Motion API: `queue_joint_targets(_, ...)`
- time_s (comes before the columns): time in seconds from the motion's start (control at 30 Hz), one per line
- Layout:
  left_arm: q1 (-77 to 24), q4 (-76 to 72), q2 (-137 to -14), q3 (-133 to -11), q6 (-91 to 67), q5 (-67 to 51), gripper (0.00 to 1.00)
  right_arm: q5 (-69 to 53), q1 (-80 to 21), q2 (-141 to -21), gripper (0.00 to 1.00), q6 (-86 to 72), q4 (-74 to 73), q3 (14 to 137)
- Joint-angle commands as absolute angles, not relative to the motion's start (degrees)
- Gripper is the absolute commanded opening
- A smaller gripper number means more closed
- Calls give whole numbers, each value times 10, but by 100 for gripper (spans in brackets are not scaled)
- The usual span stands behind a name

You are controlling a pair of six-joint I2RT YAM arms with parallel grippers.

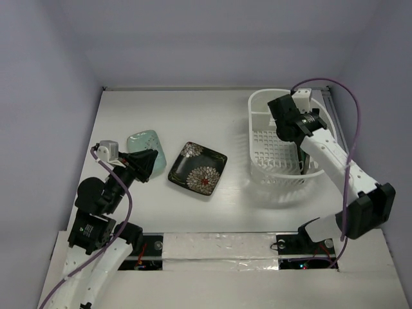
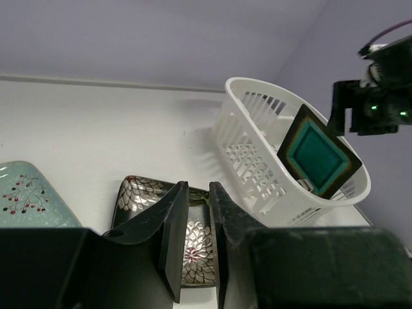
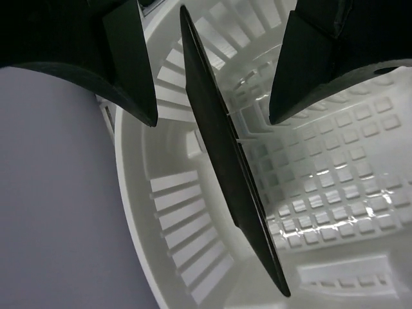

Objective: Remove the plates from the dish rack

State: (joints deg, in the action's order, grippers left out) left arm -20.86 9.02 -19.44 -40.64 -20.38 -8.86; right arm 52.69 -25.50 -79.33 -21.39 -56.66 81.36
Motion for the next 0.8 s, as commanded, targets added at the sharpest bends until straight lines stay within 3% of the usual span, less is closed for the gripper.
queue_joint_targets(0.0, -221, 74, -182, -415, -201, -76, 17, 509, -222, -814, 75, -165, -581, 821)
queue_joint_targets(0.13, -233, 74, -175, -416, -200, -74, 19, 502, -210, -830, 64, -149, -574, 822)
queue_joint_targets(0.27, -239, 73, -168, -417, -201, -72, 20, 500, -210, -857, 59, -151, -585, 822)
queue_joint_targets(0.33, -244, 73, -165, -417, -200, -70, 21, 480, -210, -874, 51, -151, -586, 821)
queue_joint_targets(0.53, -256, 76, -156, -417, -201, -65, 21, 467, -210, -898, 50, -149, -594, 819)
queue_joint_targets(0.67, -261, 76, -152, -417, -201, -63, 21, 488, -210, -909, 28, -155, -611, 824)
queue_joint_targets(0.7, -261, 76, -152, -417, -201, -62, 21, 508, -210, -911, 17, -154, -614, 826)
queue_joint_targets(0.77, -261, 76, -151, -417, -201, -62, 21, 526, -210, -913, 12, -155, -624, 831)
